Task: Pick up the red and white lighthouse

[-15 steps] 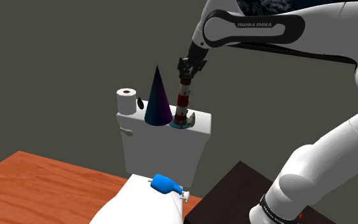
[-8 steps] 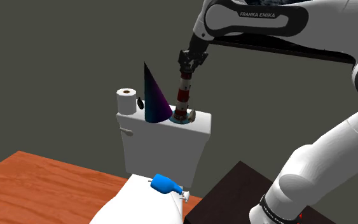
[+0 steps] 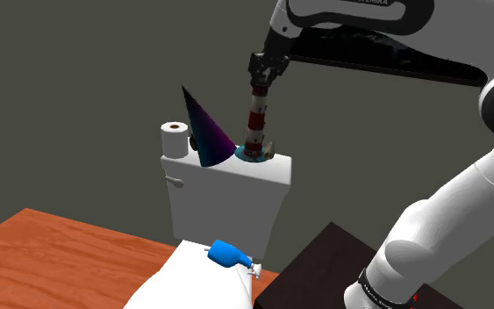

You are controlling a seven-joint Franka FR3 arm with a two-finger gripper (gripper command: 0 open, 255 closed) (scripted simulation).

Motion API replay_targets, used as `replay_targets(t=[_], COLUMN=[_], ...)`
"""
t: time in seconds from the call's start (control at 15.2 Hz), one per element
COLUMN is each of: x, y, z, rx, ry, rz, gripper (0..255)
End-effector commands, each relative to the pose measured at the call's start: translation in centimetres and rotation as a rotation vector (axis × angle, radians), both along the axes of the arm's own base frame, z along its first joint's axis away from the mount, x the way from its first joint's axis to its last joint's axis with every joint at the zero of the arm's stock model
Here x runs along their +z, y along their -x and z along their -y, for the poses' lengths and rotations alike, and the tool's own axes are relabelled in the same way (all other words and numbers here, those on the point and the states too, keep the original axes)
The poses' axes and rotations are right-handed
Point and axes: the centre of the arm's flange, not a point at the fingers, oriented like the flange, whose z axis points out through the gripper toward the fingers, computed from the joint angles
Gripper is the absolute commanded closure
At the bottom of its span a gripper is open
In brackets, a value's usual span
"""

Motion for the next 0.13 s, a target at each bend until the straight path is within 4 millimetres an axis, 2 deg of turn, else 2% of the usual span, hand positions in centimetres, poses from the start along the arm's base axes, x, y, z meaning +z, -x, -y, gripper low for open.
replay_targets(t=[0.0,0.07], x=[0.6,0.6], y=[-0.09,-0.1], z=[-0.09,-0.09], rx=[0.0,0.0], ry=[0.0,0.0], rz=[0.002,0.002], gripper=[255,255])
